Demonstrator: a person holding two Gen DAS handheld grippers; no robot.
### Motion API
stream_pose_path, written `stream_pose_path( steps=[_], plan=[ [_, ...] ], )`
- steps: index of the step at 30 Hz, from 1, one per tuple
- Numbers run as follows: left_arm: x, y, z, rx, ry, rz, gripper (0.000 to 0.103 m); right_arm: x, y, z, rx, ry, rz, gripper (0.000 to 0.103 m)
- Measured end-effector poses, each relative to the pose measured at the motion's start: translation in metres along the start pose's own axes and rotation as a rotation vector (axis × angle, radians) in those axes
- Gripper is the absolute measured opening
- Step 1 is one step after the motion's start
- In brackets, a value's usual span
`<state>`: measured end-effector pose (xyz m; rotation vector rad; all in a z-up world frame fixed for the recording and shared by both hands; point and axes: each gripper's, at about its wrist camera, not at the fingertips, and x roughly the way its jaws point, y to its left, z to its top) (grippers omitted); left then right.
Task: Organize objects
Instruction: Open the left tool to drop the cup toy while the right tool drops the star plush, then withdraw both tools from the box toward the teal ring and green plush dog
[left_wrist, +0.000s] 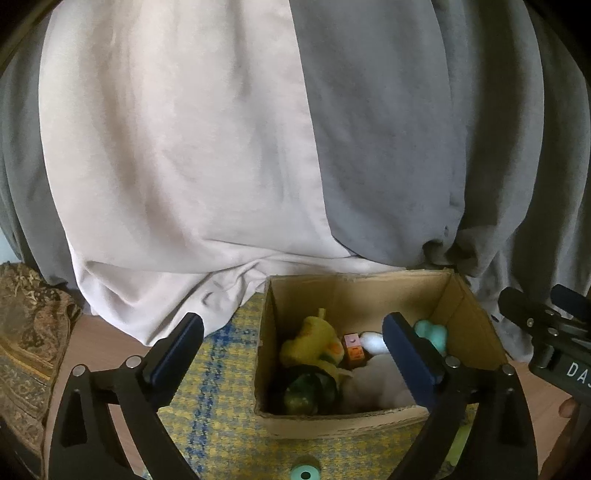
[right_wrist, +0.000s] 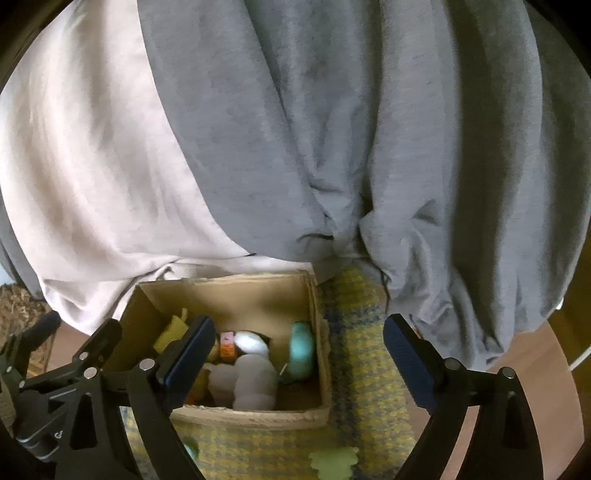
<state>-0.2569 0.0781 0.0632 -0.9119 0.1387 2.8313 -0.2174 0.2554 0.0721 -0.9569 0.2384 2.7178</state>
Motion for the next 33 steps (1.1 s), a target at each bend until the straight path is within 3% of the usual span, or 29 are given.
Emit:
stream_pose_path(
  steps=[16,33],
  plan=[
    [-0.036,0.007,-0.016,-0.008,-0.032,0.066,0.102,-0.029,-0.003,-0.02,-0.017,-0.017,-0.024,0.093],
    [-0.068,0.016,-0.055,-0.02,-0.047,0.083,0.103,-0.063,-0.009,-0.057,-0.013,-0.034,-0.052,0.098]
  ],
)
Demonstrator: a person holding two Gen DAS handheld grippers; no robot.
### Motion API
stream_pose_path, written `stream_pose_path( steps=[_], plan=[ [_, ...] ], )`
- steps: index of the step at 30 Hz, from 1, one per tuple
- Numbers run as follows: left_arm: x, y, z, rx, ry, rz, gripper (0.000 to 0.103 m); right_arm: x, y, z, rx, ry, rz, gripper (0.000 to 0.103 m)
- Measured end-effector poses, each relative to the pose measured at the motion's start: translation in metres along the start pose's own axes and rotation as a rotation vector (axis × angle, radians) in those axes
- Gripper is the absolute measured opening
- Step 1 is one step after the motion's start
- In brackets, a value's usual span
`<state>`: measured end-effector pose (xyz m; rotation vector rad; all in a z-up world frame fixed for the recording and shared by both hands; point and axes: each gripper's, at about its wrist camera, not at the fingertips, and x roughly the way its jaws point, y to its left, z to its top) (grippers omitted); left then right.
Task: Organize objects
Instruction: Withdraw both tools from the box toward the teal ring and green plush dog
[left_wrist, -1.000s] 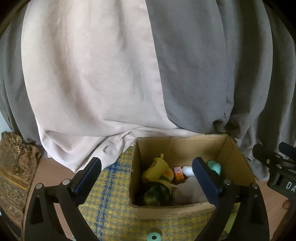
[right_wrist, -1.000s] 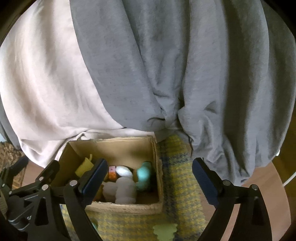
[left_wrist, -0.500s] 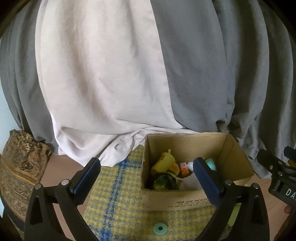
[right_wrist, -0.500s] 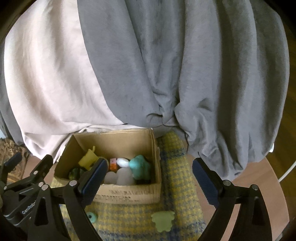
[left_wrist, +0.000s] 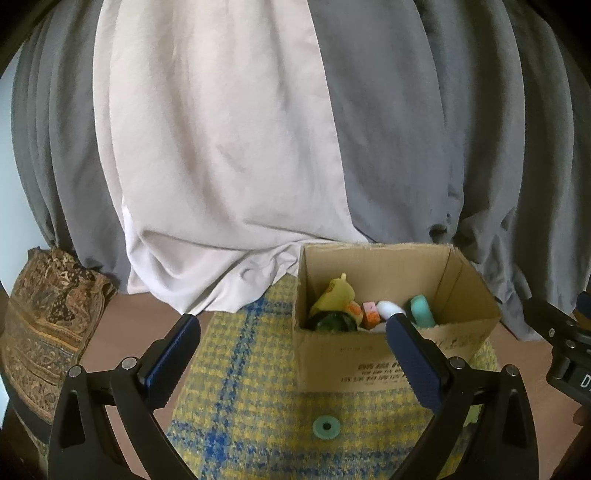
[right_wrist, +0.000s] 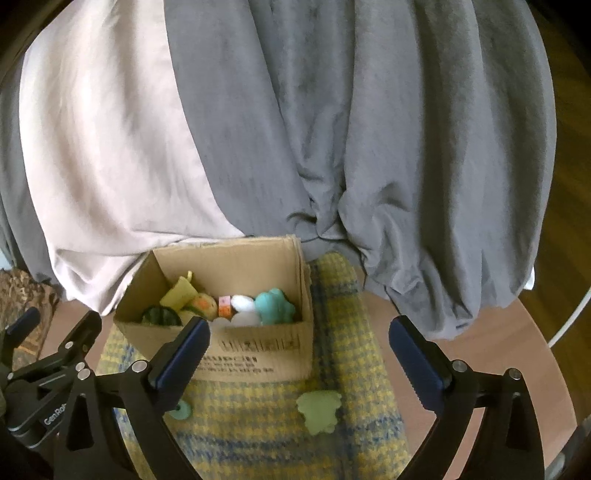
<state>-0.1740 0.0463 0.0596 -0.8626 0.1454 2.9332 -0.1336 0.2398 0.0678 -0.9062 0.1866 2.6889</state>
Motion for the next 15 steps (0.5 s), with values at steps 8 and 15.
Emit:
stream_pose_path(
  steps=[8,15],
  plan=[
    [-0.002,-0.001,-0.022,0.001,0.019,-0.009,0.103,0.001,-0.003,-0.021,0.002,0.019,-0.008,0.098],
    [-0.002,-0.001,-0.037,0.0,0.038,-0.014,0.103,0.006,-0.006,-0.04,0.006,0.045,-0.013,0.098]
  ],
)
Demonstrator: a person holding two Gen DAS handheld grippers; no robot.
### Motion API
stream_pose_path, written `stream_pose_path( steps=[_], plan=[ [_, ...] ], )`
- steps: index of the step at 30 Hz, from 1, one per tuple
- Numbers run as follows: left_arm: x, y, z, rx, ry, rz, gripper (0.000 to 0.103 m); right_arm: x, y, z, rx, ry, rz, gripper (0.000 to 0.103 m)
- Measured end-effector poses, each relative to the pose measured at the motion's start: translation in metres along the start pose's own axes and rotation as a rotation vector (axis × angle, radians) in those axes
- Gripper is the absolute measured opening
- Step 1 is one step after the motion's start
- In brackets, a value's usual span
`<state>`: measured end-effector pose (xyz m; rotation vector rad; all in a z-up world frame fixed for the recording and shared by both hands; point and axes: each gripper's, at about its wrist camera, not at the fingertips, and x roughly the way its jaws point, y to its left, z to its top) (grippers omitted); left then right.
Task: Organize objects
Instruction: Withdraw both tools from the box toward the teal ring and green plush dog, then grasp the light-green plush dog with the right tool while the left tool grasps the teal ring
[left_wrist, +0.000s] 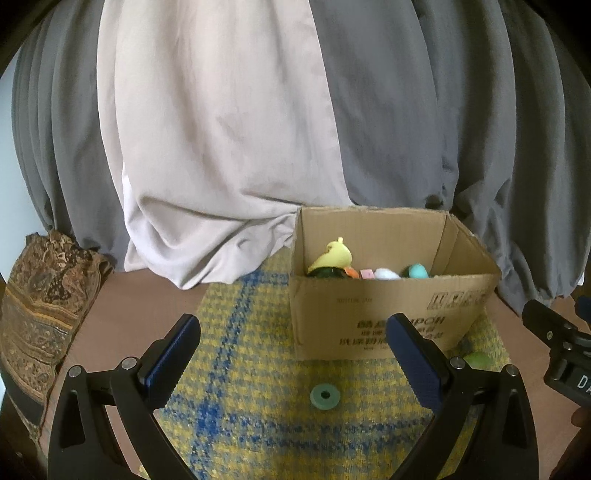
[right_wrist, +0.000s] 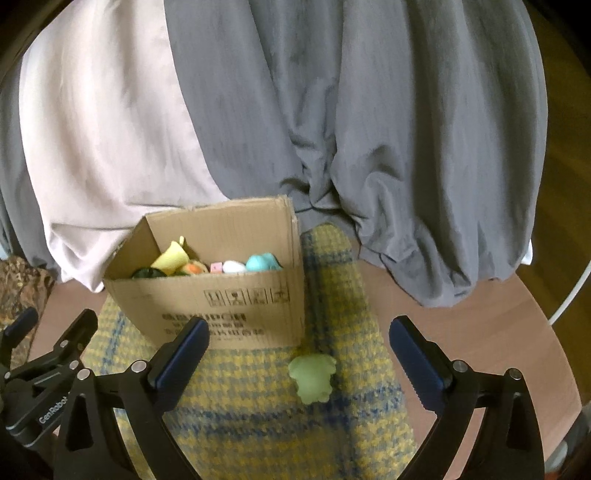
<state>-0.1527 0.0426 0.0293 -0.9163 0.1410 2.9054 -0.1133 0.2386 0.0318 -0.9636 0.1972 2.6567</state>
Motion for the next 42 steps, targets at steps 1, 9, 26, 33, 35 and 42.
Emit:
stream_pose_path(
  steps=[1,9,26,33,35,42],
  plan=[
    [0.0,0.0,-0.002,0.0,0.001,0.0,0.103,0.001,0.0,-0.002,-0.001,0.003,-0.001,0.098],
    [0.013,-0.003,-0.023,0.002,0.048,-0.005,0.103,0.02,-0.005,-0.026,0.007,0.057,-0.008,0.098],
    [0.05,-0.017,-0.057,0.021,0.128,-0.02,0.102,0.064,-0.018,-0.054,0.003,0.159,-0.023,0.098],
    [0.067,-0.025,-0.07,0.034,0.16,-0.025,0.102,0.08,-0.02,-0.062,-0.005,0.196,-0.03,0.098],
    [0.073,-0.027,-0.072,0.032,0.17,-0.026,0.102,0.086,-0.02,-0.063,-0.012,0.211,-0.035,0.098],
    [0.09,-0.026,-0.081,0.023,0.208,-0.028,0.102,0.103,-0.021,-0.065,-0.015,0.243,-0.037,0.098]
  ],
)
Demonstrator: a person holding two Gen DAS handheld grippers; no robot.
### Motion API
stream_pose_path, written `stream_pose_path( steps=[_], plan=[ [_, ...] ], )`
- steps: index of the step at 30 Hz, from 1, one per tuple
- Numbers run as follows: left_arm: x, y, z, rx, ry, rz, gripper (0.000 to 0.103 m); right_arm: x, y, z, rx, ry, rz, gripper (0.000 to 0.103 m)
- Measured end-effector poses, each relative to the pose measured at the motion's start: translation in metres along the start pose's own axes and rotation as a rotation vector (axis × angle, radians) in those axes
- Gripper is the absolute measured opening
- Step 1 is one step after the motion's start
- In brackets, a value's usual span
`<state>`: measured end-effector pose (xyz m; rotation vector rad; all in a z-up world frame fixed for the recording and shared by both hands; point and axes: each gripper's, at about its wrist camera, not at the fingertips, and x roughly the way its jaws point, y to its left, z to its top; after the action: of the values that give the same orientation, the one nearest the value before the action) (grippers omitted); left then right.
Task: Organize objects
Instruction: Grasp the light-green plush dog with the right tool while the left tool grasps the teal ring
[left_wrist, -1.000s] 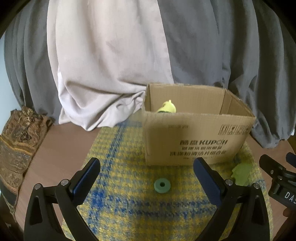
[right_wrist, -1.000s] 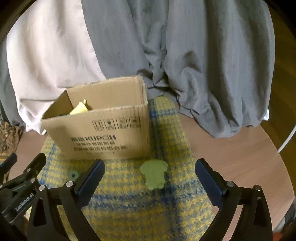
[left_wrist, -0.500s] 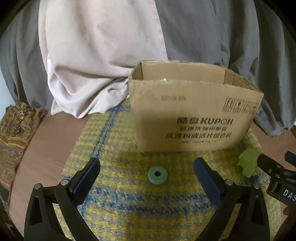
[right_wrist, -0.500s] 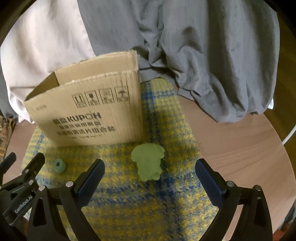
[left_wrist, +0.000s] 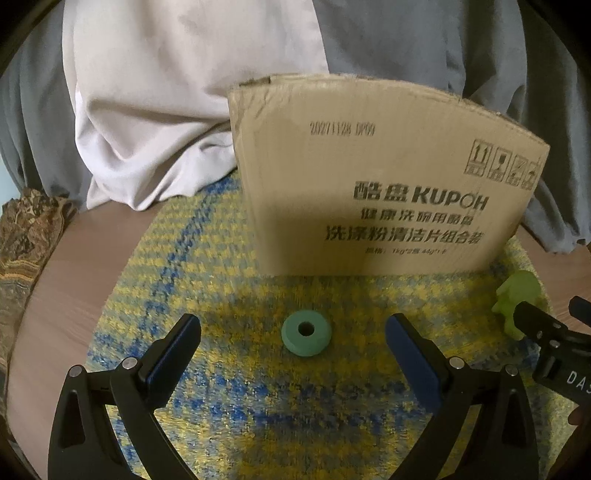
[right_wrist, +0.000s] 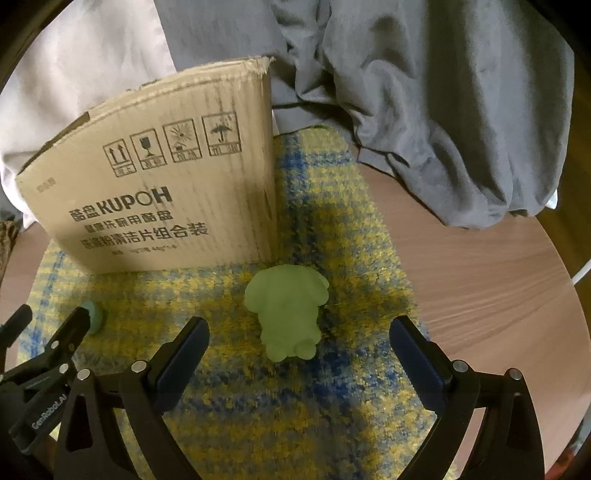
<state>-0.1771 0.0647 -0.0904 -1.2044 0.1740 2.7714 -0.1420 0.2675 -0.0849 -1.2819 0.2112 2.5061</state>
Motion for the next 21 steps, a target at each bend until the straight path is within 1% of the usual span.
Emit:
stream_pose_path(
  steps=[8,11,13,14,16,17,19,20,21],
  plan=[
    [0.014,0.003,-0.004,-0.01,0.024,-0.006,0.102,0.024,0.001,0.003,0.009,0.047,0.007,0.098],
    [0.017,0.002,-0.003,-0.006,0.025,-0.002,0.101,0.03,0.002,0.003,0.011,0.061,0.009,0.096],
    [0.018,0.002,-0.003,-0.007,0.027,-0.004,0.101,0.034,0.002,0.003,0.012,0.074,0.02,0.083],
    [0.019,0.002,-0.004,-0.007,0.029,-0.006,0.101,0.037,0.002,0.003,0.012,0.079,0.024,0.08],
    [0.02,0.001,-0.004,-0.007,0.032,-0.005,0.101,0.042,0.001,0.002,0.013,0.097,0.04,0.065],
    [0.021,0.002,-0.005,-0.008,0.033,-0.006,0.101,0.046,0.001,0.002,0.017,0.107,0.054,0.062],
    [0.022,0.002,-0.005,-0.01,0.035,-0.007,0.101,0.048,0.001,0.0,0.024,0.114,0.063,0.043],
    [0.023,0.001,-0.004,-0.009,0.036,-0.005,0.101,0.049,0.001,-0.001,0.027,0.117,0.066,0.041],
    [0.023,0.001,-0.004,-0.008,0.036,-0.004,0.101,0.049,0.001,-0.001,0.029,0.114,0.07,0.041]
  ],
)
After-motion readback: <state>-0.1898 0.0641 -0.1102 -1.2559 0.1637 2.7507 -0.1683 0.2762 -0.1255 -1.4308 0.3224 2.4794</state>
